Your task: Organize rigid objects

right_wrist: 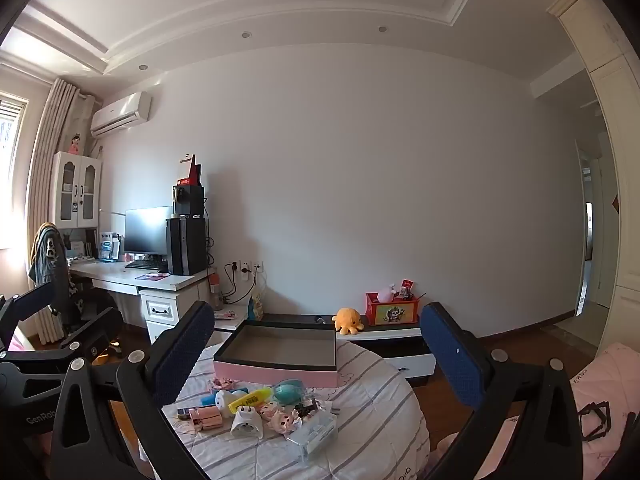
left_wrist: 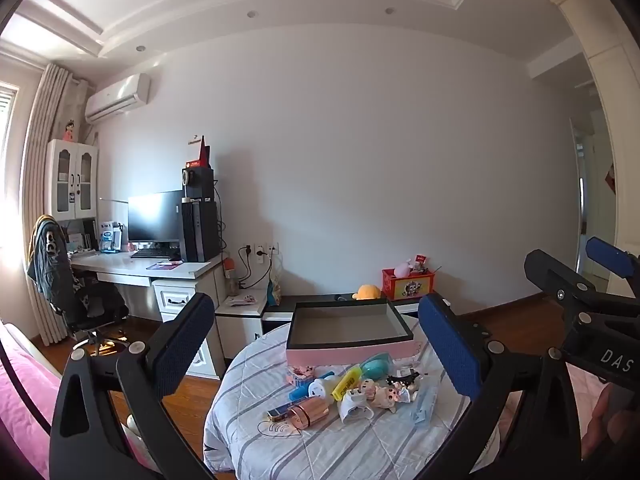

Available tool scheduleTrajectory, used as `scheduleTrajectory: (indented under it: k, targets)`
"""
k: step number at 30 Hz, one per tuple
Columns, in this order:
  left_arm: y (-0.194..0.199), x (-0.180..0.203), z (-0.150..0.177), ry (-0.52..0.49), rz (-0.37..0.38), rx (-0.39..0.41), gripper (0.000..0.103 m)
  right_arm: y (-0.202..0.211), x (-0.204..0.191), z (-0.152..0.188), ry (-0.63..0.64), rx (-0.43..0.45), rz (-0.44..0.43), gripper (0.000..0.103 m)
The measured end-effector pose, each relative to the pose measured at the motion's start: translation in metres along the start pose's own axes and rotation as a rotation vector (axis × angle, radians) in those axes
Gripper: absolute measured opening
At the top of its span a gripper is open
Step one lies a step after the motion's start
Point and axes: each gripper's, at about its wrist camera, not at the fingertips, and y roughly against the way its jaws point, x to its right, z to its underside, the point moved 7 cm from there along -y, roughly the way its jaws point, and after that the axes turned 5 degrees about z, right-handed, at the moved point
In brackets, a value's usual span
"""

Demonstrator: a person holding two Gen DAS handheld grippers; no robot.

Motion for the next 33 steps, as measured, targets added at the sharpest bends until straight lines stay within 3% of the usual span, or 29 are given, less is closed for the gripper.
scheduleTrajectory:
  k: [33]
  targets:
    - [-0.005, -0.008, 0.004, 0.009, -0.031, -0.022, 0.103, 0.001, -0.007, 0.002, 0.007, -0.009, -0.022, 0.103]
